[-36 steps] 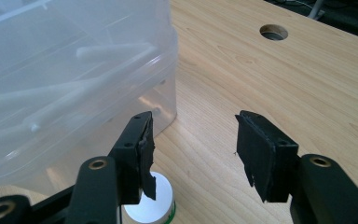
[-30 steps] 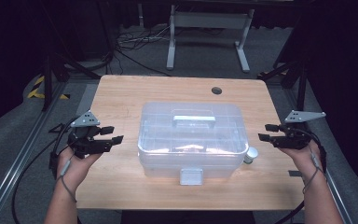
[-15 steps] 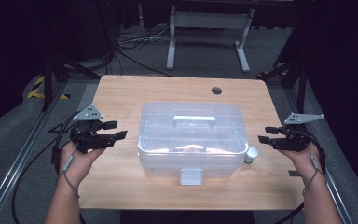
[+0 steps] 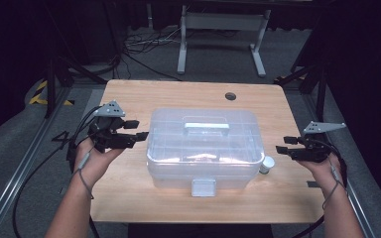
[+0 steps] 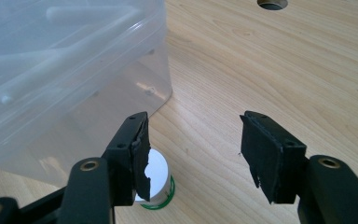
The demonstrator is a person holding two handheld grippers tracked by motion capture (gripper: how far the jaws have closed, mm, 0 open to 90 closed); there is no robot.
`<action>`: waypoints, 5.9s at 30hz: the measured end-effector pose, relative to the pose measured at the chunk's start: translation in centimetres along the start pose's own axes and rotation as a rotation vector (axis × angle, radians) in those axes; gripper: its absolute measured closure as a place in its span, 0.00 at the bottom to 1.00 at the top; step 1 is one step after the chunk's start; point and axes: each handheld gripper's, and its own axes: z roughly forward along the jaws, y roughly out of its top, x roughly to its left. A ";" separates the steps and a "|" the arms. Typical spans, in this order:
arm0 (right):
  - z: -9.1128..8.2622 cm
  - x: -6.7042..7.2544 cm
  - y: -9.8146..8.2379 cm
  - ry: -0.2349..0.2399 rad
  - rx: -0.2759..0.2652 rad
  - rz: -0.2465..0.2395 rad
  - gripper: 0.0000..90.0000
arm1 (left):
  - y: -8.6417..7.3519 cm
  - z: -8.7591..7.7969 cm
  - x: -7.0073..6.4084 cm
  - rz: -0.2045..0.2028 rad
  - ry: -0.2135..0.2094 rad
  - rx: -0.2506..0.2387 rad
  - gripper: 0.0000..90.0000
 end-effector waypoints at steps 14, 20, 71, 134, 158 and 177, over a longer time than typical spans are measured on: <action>0.3 -0.1 -0.1 0.007 0.017 0.003 0.47 | 4.0 1.8 -1.4 0.077 -0.091 0.007 0.50; 0.4 0.0 -0.1 0.010 0.019 0.002 0.47 | 5.2 2.8 -2.2 0.093 -0.143 -0.003 0.48; 0.8 0.1 0.0 0.031 0.025 0.000 0.46 | 6.7 8.6 -4.7 0.157 -0.169 0.089 0.76; -0.7 3.3 -1.3 0.062 -0.072 -0.103 0.97 | 12.8 9.1 -0.8 0.159 -0.175 0.192 0.80; 0.4 5.2 -0.9 0.115 -0.127 -0.142 0.97 | 14.3 9.6 0.4 0.117 -0.178 0.219 0.79; 0.3 7.5 0.2 0.243 -0.306 -0.192 0.97 | 14.3 9.6 0.3 0.121 -0.175 0.225 0.79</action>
